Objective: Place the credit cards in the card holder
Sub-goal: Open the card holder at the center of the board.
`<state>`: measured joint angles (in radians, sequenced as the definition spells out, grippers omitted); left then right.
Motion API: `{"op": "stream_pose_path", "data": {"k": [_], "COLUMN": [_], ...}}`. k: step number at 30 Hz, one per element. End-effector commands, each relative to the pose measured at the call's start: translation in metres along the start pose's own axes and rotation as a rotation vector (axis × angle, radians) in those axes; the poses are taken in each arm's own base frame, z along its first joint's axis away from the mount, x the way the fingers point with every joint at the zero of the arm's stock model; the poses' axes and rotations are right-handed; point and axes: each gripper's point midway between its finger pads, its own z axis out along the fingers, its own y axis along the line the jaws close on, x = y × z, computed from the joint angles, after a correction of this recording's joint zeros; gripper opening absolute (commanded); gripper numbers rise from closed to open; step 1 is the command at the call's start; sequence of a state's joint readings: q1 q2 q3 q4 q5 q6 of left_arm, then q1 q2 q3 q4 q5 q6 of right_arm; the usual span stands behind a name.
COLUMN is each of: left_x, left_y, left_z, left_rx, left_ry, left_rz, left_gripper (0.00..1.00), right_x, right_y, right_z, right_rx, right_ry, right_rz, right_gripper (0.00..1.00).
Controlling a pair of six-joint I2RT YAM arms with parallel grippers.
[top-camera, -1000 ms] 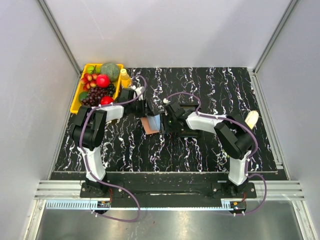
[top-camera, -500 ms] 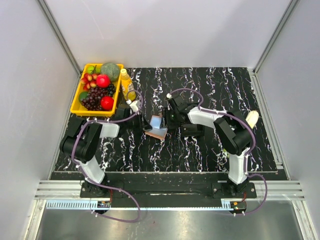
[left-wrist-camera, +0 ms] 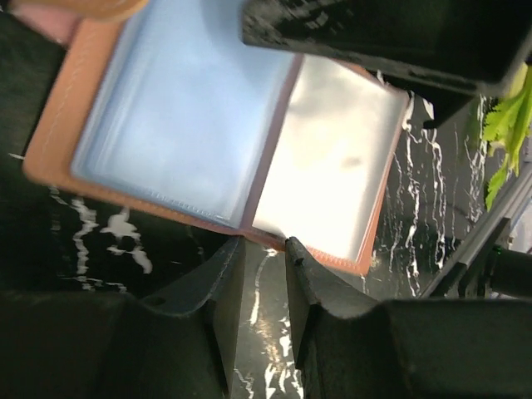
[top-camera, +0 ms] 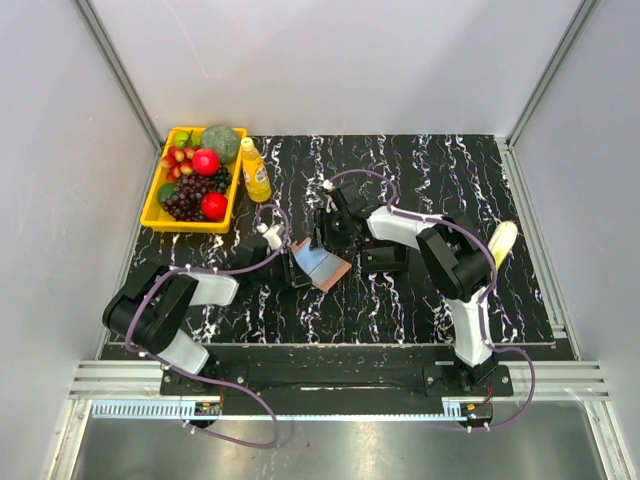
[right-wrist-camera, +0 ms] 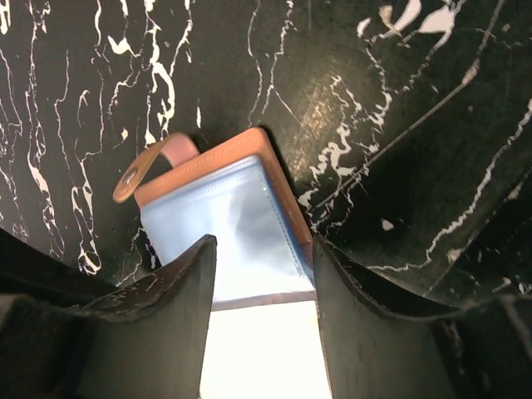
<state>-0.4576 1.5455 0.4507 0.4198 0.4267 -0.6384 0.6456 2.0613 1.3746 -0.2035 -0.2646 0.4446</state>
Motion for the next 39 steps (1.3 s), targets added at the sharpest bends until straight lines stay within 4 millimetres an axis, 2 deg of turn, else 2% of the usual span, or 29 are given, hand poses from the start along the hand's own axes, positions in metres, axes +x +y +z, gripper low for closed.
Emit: {"op": "stream_pose_path", "data": {"k": [1, 8, 11, 12, 14, 16, 17, 20, 23, 26, 27, 30, 35, 39], "left_x": [0.023, 0.028, 0.032, 0.035, 0.034, 0.031, 0.027, 0.006, -0.024, -0.051, -0.06, -0.082, -0.098, -0.101], "left_y": [0.001, -0.013, -0.016, -0.015, -0.017, -0.017, -0.02, -0.02, -0.023, -0.021, -0.025, -0.018, -0.013, -0.01], "left_z": [0.003, 0.005, 0.004, 0.002, -0.006, -0.014, -0.021, -0.037, -0.054, -0.069, -0.071, -0.075, -0.075, -0.072], "left_rx": [-0.034, 0.023, 0.028, 0.024, 0.035, 0.013, 0.006, -0.064, -0.155, -0.254, -0.26, -0.338, -0.354, -0.351], "left_ry": [0.033, 0.019, 0.03, 0.039, 0.017, -0.003, -0.024, -0.089, -0.161, -0.224, -0.241, -0.293, -0.328, -0.313], "left_rz": [-0.044, -0.08, -0.075, -0.077, -0.071, -0.042, -0.021, 0.056, 0.139, 0.193, 0.204, 0.196, 0.145, 0.153], "left_gripper": [0.31, 0.32, 0.33, 0.33, 0.33, 0.34, 0.34, 0.36, 0.38, 0.4, 0.4, 0.41, 0.41, 0.42], "right_x": [-0.007, -0.007, -0.01, -0.016, -0.029, -0.05, -0.06, -0.084, -0.089, -0.074, -0.067, -0.044, -0.001, 0.022], "right_y": [0.022, 0.035, 0.033, 0.026, 0.022, 0.019, 0.024, 0.031, 0.042, 0.053, 0.056, 0.062, 0.058, 0.046], "right_z": [0.006, 0.014, 0.014, 0.013, 0.004, -0.011, -0.022, -0.046, -0.063, -0.073, -0.075, -0.077, -0.065, -0.052], "right_rx": [-0.102, -0.178, -0.157, -0.117, -0.067, -0.002, 0.006, 0.025, 0.006, -0.064, -0.09, -0.146, -0.179, -0.177], "right_ry": [0.02, 0.069, 0.06, 0.035, -0.013, -0.092, -0.129, -0.205, -0.224, -0.201, -0.182, -0.132, -0.032, 0.018], "right_rz": [-0.065, -0.106, -0.108, -0.114, -0.143, -0.18, -0.21, -0.258, -0.266, -0.241, -0.221, -0.179, -0.149, -0.117], "right_gripper": [0.56, 0.56, 0.57, 0.57, 0.57, 0.57, 0.58, 0.58, 0.57, 0.54, 0.54, 0.5, 0.46, 0.45]}}
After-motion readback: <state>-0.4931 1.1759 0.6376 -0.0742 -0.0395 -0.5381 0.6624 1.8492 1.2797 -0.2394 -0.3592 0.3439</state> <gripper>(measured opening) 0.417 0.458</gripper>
